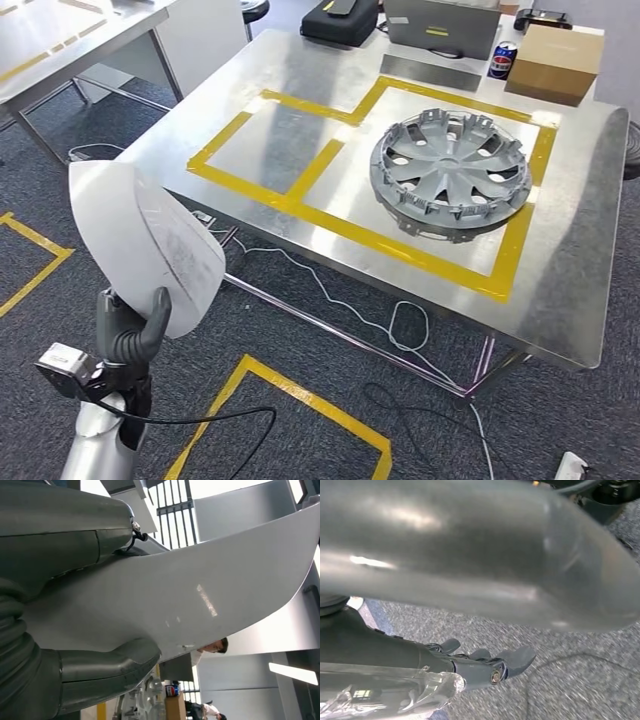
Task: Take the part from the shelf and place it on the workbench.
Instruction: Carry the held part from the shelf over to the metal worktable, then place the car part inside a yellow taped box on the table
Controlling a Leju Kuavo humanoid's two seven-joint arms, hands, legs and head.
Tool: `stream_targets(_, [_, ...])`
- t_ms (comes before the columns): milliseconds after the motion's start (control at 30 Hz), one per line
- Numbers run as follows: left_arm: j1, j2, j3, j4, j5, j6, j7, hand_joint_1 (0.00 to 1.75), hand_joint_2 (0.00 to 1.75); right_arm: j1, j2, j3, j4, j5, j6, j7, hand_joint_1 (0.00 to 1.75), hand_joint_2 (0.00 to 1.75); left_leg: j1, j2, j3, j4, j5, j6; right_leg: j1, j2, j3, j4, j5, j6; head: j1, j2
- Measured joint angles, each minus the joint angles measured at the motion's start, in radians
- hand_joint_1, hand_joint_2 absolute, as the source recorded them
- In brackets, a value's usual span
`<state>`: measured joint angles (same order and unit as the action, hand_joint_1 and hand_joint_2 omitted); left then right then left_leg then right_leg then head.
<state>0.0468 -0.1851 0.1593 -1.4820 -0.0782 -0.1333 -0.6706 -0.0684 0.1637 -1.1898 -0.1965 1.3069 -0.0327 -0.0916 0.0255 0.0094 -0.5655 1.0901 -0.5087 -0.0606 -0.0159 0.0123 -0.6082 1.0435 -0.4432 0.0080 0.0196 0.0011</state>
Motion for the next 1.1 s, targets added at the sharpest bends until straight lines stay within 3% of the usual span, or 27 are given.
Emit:
stream_targets(67, [0.001, -0.001, 0.000, 0.000, 0.000, 0.000, 0.000, 1.75, 1.75, -0.001, 0.000, 0.000, 0.000, 0.000, -0.001, 0.000, 0.00, 0.00, -0.006, -0.001, -0.096, 0.136, -0.047, 0.005, 0.005, 0.005, 0.012, 0.000, -0.012, -0.010, -0.002, 0.000])
stream_targets(100, [0.003, -0.001, 0.000, 0.000, 0.000, 0.000, 0.000, 1.75, 1.75, -0.001, 0.000, 0.000, 0.000, 0.000, -0.001, 0.000, 0.00, 0.00, -0.009, -0.002, -0.134, 0.174, -0.063, 0.009, 0.008, 0.008, 0.019, -0.001, -0.018, -0.012, -0.002, 0.000])
stream_targets(133, [0.004, -0.001, 0.000, 0.000, 0.000, 0.000, 0.000, 1.75, 1.75, 0.000, 0.000, 0.000, 0.000, 0.000, -0.001, 0.001, 0.00, 0.00, -0.014, -0.003, -0.157, 0.184, -0.063, 0.015, 0.010, 0.012, 0.027, -0.001, -0.025, -0.014, -0.002, 0.000])
stream_targets(167, [0.005, -0.001, 0.000, 0.000, 0.000, 0.000, 0.000, 1.75, 1.75, 0.001, 0.000, 0.000, 0.000, 0.000, -0.001, 0.001, 0.00, 0.00, -0.019, -0.003, -0.161, 0.158, -0.040, 0.022, 0.011, 0.015, 0.037, -0.001, -0.033, -0.014, -0.002, 0.000])
stream_targets(233, [0.004, 0.000, 0.000, 0.000, 0.000, 0.000, 0.000, 1.75, 1.75, 0.001, 0.001, 0.000, 0.000, 0.000, -0.001, 0.002, 0.00, 0.00, -0.033, -0.005, -0.132, 0.039, 0.055, 0.040, 0.012, 0.020, 0.056, -0.002, -0.047, -0.012, -0.002, 0.000])
stream_targets(300, [0.004, 0.000, 0.000, 0.000, 0.000, 0.000, 0.000, 1.75, 1.75, 0.001, 0.002, 0.000, 0.000, 0.000, -0.001, 0.003, 0.00, 0.00, -0.044, -0.010, -0.102, -0.065, 0.115, 0.054, 0.016, 0.027, 0.065, -0.004, -0.063, -0.004, -0.005, 0.000])
stream_targets(400, [0.005, -0.001, 0.000, 0.000, 0.000, -0.002, 0.000, 1.75, 1.75, 0.002, 0.001, 0.000, 0.000, 0.000, -0.002, 0.004, 0.00, 0.00, -0.043, -0.014, -0.082, -0.103, 0.121, 0.062, 0.021, 0.028, 0.082, -0.008, -0.074, 0.010, -0.006, 0.000])
stream_targets(467, [0.003, -0.002, 0.001, 0.000, 0.003, -0.006, 0.000, 1.75, 1.75, 0.001, 0.001, 0.000, 0.000, 0.000, -0.003, 0.005, 0.00, 0.00, -0.041, -0.012, -0.064, -0.106, 0.117, 0.071, 0.022, 0.017, 0.075, 0.028, -0.092, 0.018, -0.004, 0.000])
stream_targets(500, [0.003, -0.002, 0.001, 0.000, 0.004, -0.010, -0.001, 1.75, 1.75, -0.001, 0.001, 0.000, 0.000, 0.000, -0.003, 0.005, 0.00, 0.00, -0.040, -0.012, -0.057, -0.106, 0.115, 0.075, 0.022, 0.010, 0.054, 0.070, -0.109, 0.022, -0.004, 0.000])
stream_targets(567, [0.003, -0.003, 0.001, 0.000, 0.006, -0.019, -0.002, 1.75, 1.75, -0.001, 0.001, 0.000, 0.000, 0.001, -0.003, 0.005, 0.00, 0.00, -0.040, -0.011, -0.046, -0.105, 0.103, 0.079, 0.021, 0.001, -0.022, 0.198, -0.160, 0.028, -0.002, 0.000])
stream_targets(633, [0.005, -0.004, 0.001, 0.000, 0.008, -0.023, -0.002, 1.75, 1.75, 0.001, 0.001, 0.000, 0.000, 0.001, -0.003, 0.005, 0.00, 0.00, -0.040, -0.011, -0.032, -0.105, 0.089, 0.079, 0.020, -0.002, -0.085, 0.269, -0.187, 0.034, -0.001, 0.000])
stream_targets(667, [0.006, -0.004, 0.001, 0.000, 0.008, -0.023, -0.002, 1.75, 1.75, 0.002, 0.000, 0.000, 0.000, 0.001, -0.003, 0.004, 0.00, 0.00, -0.039, -0.011, -0.021, -0.105, 0.081, 0.078, 0.019, -0.002, -0.091, 0.252, -0.170, 0.036, -0.001, 0.000])
stream_targets(700, [0.006, -0.004, 0.001, 0.000, 0.009, -0.023, -0.002, 1.75, 1.75, 0.002, 0.000, 0.000, 0.000, 0.001, -0.003, 0.004, 0.00, 0.00, -0.038, -0.011, -0.008, -0.105, 0.073, 0.076, 0.017, -0.003, -0.081, 0.201, -0.131, 0.037, -0.001, 0.000])
stream_targets(767, [0.006, -0.005, 0.001, 0.000, 0.010, -0.023, -0.002, 1.75, 1.75, 0.001, 0.000, 0.000, 0.000, 0.001, -0.003, 0.004, 0.00, 0.00, -0.036, -0.011, 0.017, -0.105, 0.056, 0.068, 0.016, -0.005, -0.040, 0.068, -0.031, 0.037, -0.001, 0.000])
stream_targets(833, [0.003, -0.005, 0.001, 0.001, 0.012, -0.022, -0.002, 1.75, 1.75, -0.001, -0.001, 0.000, 0.000, 0.001, -0.004, 0.004, 0.00, 0.00, -0.036, -0.011, 0.027, -0.105, 0.045, 0.058, 0.019, -0.006, -0.015, -0.001, 0.014, 0.024, -0.001, 0.000])
stream_targets(900, [0.000, -0.005, 0.001, 0.001, 0.000, -0.008, -0.001, 1.75, 1.75, -0.001, -0.001, 0.000, 0.000, 0.002, -0.004, 0.005, 0.00, 0.00, -0.036, -0.011, 0.028, -0.104, 0.046, 0.055, 0.022, -0.004, -0.008, -0.012, 0.016, 0.011, -0.003, 0.000])
stream_targets(1033, [-0.011, 0.000, 0.000, 0.000, -0.082, 0.060, 0.006, 1.75, 1.75, -0.002, -0.002, 0.006, 0.000, 0.020, -0.011, 0.021, 0.00, 0.00, -0.036, -0.011, 0.031, -0.113, 0.047, 0.092, 0.023, 0.001, -0.008, -0.018, 0.024, 0.011, -0.010, 0.000])
stream_targets(1100, [-0.023, 0.008, -0.002, 0.000, -0.148, 0.106, 0.023, 1.75, 1.75, -0.002, -0.002, 0.015, 0.000, 0.033, -0.016, 0.048, 0.00, 0.00, -0.036, -0.011, 0.036, -0.120, 0.045, 0.094, 0.024, 0.003, -0.007, -0.019, 0.020, 0.006, -0.010, 0.000])
